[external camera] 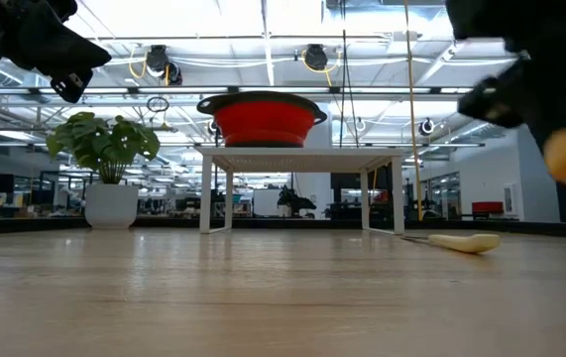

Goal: Pick & Place Fruit
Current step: Put the orange pear into the red strainer bowl on the shelf

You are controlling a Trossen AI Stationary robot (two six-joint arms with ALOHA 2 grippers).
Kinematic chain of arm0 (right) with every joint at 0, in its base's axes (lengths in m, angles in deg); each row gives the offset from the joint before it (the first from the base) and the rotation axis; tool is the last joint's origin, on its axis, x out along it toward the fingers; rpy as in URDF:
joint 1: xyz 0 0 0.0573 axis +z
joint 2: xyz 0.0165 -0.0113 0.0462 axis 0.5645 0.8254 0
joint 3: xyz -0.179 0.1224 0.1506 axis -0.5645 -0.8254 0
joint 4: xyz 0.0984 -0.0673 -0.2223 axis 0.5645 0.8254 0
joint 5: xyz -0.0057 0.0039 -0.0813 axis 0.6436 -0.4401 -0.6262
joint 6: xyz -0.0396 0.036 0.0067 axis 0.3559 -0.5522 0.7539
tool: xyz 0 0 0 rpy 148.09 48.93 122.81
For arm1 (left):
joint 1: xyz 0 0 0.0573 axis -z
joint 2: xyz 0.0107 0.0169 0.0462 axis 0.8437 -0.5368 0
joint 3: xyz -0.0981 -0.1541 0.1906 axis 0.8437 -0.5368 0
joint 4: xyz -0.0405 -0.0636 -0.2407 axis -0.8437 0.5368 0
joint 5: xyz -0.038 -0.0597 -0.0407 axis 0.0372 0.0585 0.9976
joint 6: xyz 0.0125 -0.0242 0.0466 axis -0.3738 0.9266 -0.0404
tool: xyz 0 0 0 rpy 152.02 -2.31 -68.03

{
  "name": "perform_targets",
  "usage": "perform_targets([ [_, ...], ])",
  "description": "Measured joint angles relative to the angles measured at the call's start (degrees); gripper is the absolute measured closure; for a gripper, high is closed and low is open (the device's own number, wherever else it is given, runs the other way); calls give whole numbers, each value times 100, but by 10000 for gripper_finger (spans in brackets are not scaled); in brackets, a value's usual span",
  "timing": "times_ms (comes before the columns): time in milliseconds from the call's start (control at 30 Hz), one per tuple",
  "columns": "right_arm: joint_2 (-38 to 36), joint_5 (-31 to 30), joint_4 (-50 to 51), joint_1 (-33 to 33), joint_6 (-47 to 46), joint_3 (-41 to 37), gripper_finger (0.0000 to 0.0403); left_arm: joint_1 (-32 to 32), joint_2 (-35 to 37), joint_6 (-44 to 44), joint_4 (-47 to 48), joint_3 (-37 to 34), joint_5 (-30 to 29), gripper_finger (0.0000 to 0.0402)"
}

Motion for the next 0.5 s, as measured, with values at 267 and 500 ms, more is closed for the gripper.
perform_targets([
  [267, -920, -28, -659, -420, 606, 0, 301, 0, 2, 0, -2, 0, 0, 382],
  [500, -1453, -370, -1267, -865, 1693, 0, 300, 0, 1, 31, -36, 0, -2, 382],
])
